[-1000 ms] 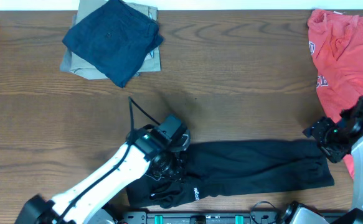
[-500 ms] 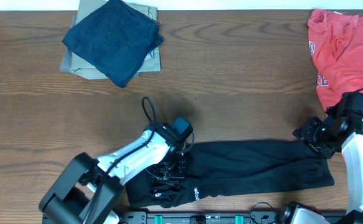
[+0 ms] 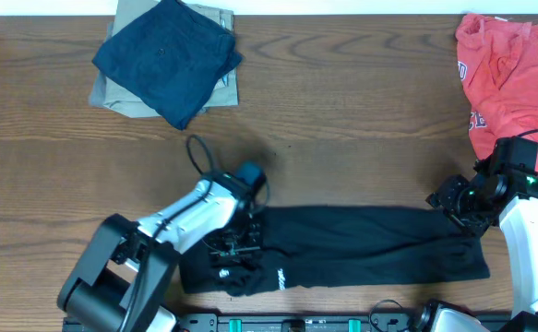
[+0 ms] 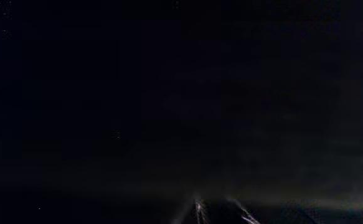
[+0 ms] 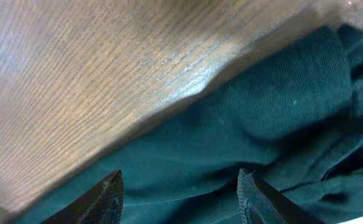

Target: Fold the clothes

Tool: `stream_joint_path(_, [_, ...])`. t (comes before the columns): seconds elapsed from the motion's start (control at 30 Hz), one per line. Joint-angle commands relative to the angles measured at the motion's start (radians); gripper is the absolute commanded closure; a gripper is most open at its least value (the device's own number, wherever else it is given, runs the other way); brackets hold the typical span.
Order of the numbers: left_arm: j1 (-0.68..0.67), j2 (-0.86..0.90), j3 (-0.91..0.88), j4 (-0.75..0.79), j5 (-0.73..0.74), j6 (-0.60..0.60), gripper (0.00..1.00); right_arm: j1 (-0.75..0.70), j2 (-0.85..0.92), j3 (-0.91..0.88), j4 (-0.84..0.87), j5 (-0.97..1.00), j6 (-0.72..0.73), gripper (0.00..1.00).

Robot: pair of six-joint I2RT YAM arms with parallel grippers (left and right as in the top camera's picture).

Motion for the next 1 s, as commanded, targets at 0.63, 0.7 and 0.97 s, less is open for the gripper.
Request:
stream_joint_path(0.63, [0.625, 0.068, 0.034, 0.134, -0.273, 0.15, 0.58, 0.032, -0.005, -0.007, 0.006, -0.005, 0.019, 0.28])
stream_joint_path(0.7, [0.66, 0.068, 0.061, 0.105, -0.275, 0.167, 0.57, 0.047, -0.005, -0.007, 0.006, -0.003, 0.019, 0.18])
stream_joint_path(0.97, [0.711, 0.05, 0.251, -0.127, -0.34, 0.166, 0.51, 0.052, -0.005, -0.007, -0.003, 0.132, 0.079, 0.01])
